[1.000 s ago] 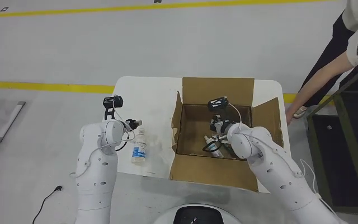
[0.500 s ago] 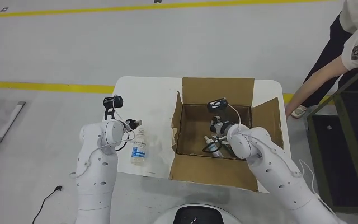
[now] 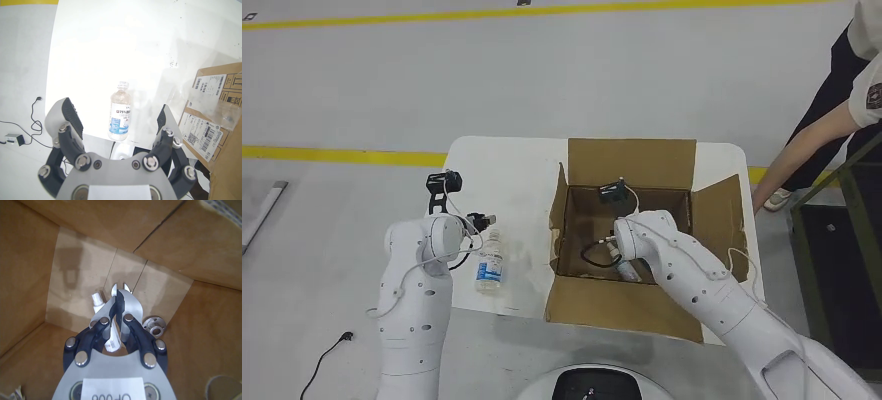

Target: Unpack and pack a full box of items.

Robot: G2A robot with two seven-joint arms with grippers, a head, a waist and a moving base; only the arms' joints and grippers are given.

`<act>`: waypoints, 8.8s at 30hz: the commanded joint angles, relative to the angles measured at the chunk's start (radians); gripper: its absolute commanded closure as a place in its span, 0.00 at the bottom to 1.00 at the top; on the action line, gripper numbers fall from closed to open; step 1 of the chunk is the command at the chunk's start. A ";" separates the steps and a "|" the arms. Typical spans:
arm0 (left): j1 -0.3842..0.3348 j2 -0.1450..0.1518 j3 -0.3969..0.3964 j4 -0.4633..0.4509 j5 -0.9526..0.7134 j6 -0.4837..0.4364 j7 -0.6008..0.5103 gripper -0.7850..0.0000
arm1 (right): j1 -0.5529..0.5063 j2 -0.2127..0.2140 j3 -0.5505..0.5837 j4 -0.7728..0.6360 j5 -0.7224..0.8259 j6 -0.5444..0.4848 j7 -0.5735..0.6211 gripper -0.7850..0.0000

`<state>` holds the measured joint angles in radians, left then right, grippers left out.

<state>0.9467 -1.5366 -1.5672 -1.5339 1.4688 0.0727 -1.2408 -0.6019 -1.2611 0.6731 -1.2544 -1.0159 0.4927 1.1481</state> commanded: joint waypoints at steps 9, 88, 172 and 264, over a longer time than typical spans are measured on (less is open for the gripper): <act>0.000 0.000 0.000 0.000 0.000 0.000 0.000 0.00 | -0.001 0.001 0.002 -0.002 0.000 -0.002 0.001 1.00; 0.000 0.000 0.000 0.000 0.000 0.000 0.000 0.00 | -0.120 -0.120 0.105 0.077 -0.175 -0.079 0.094 0.60; 0.000 0.000 0.000 0.000 0.000 0.000 0.000 0.00 | -0.105 -0.224 0.192 0.087 -0.150 -0.202 -0.027 0.36; 0.000 0.000 0.000 0.000 0.000 0.000 0.000 0.00 | -0.430 -0.183 0.588 -0.515 -0.235 -0.280 -0.047 1.00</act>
<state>0.9467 -1.5366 -1.5672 -1.5339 1.4688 0.0727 -1.2408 -1.0282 -1.4457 1.2518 -1.7481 -1.2479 0.2168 1.1054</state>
